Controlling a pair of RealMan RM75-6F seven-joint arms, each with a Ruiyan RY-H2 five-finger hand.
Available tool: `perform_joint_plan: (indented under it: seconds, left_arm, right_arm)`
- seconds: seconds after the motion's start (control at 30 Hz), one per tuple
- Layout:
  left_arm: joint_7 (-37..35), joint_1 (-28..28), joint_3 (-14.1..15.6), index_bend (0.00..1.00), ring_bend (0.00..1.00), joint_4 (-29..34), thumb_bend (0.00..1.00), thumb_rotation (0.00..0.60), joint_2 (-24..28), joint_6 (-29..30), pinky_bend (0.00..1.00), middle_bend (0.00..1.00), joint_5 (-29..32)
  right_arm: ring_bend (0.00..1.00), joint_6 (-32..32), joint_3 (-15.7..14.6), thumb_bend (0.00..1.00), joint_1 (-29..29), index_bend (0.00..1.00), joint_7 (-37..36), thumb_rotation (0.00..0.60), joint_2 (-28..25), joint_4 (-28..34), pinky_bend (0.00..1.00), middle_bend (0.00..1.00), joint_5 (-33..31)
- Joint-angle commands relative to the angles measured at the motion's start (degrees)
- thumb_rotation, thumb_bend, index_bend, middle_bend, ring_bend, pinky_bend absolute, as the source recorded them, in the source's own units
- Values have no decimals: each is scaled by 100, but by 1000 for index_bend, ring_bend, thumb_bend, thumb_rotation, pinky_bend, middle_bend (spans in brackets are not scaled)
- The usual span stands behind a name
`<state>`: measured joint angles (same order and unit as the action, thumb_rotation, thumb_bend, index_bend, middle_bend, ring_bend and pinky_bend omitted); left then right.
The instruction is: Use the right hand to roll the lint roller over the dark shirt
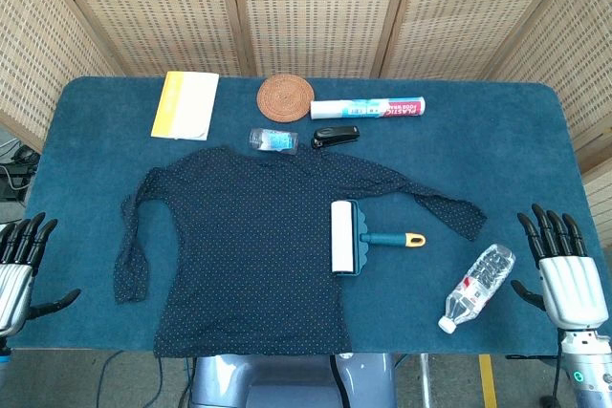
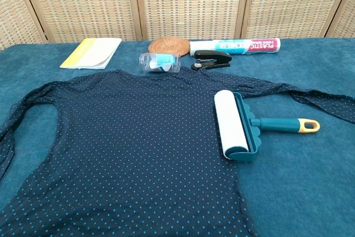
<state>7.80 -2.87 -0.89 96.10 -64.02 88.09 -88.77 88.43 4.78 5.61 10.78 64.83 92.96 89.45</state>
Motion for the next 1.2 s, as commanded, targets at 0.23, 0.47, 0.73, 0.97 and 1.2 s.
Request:
perform_joint_plan:
  seconds: [0.23,0.47,0.73,0.97,1.2]
  left_arm:
    - [36,-12,-36,0,0,-23,0,600,-24,-14,0,0,54]
    - [194,-115,-152,0,0,-30,0,600,-100,-184,0,0,280]
    - [265,-205,-249,0,0,-115,0,600,-165,-363,0,0,532]
    - [378,-278,-289,0,0,-152,0,600,-222,-527,0,0,734]
    - [403,-308,-286,0,0,-169,0,600,-242,-575,0,0,783]
  right_arm:
    - [0,-435,7,0,220,0,121,600,-38,157,0,0,-72]
    - [685,-1849,569,0,1292,0,966,600,-296,744,320,684,-657]
    - [1000,-3314,1017,0,2465,28,2061,600,94,1060,1000,997,-2597]
    - [1000,-3403,863,46,3454,260,3334,600,1194,551,1000,1000,-4858]
    - [1000,-2984,708,211,3671,397,3402,600,2048,-120,1000,1000,-5244]
